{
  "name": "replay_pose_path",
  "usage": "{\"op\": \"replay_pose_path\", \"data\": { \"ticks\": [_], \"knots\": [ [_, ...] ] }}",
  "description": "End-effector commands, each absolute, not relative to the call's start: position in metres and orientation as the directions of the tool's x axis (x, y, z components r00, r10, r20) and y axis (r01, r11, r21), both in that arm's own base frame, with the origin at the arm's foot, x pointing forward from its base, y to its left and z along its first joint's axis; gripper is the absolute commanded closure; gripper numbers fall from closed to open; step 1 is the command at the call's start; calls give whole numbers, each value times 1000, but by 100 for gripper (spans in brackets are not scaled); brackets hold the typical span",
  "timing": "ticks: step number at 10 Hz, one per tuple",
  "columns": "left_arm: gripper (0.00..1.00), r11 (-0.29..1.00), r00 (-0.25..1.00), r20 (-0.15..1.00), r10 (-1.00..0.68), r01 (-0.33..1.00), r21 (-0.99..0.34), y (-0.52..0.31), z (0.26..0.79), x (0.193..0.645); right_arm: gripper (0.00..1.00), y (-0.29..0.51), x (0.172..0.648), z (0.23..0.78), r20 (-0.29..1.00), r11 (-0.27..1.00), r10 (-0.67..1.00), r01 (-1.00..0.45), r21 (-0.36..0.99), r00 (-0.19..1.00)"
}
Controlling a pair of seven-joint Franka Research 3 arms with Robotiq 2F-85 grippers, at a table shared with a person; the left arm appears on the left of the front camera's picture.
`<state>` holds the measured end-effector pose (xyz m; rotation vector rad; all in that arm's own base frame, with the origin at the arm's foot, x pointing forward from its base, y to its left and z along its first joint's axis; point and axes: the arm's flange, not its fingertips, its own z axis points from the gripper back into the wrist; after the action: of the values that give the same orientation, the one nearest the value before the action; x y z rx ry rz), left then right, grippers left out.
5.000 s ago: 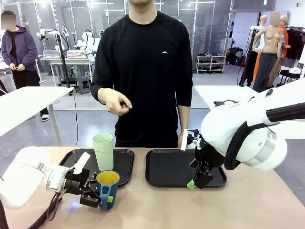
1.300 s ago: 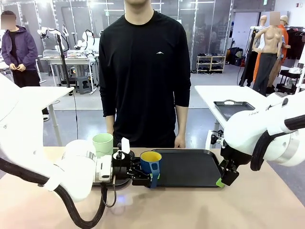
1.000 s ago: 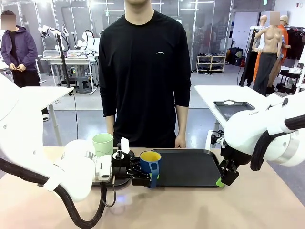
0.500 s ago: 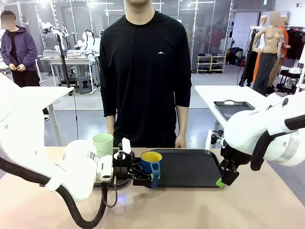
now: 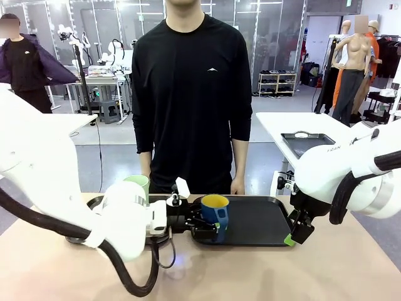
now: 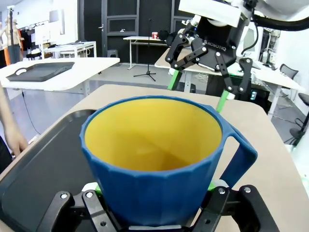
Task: Sort and store the cups by type.
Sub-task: Pick up the Handle plastic cup and place it into the empty Flat Tray.
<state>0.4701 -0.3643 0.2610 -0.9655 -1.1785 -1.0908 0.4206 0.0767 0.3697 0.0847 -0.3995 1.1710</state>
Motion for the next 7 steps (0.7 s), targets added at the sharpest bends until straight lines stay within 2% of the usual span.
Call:
{"op": "replay_pose_path", "data": {
  "ticks": [1, 7],
  "knots": [
    [30, 264, 2, 990, -140, 964, 36, -391, 252, 479, 0, 76, 421, 369, 347, 391, 881, -908, -152, 322],
    [30, 308, -15, 987, -161, 949, 65, -443, 252, 513, 0, 76, 421, 369, 347, 391, 881, -908, -152, 322]
  ]
}}
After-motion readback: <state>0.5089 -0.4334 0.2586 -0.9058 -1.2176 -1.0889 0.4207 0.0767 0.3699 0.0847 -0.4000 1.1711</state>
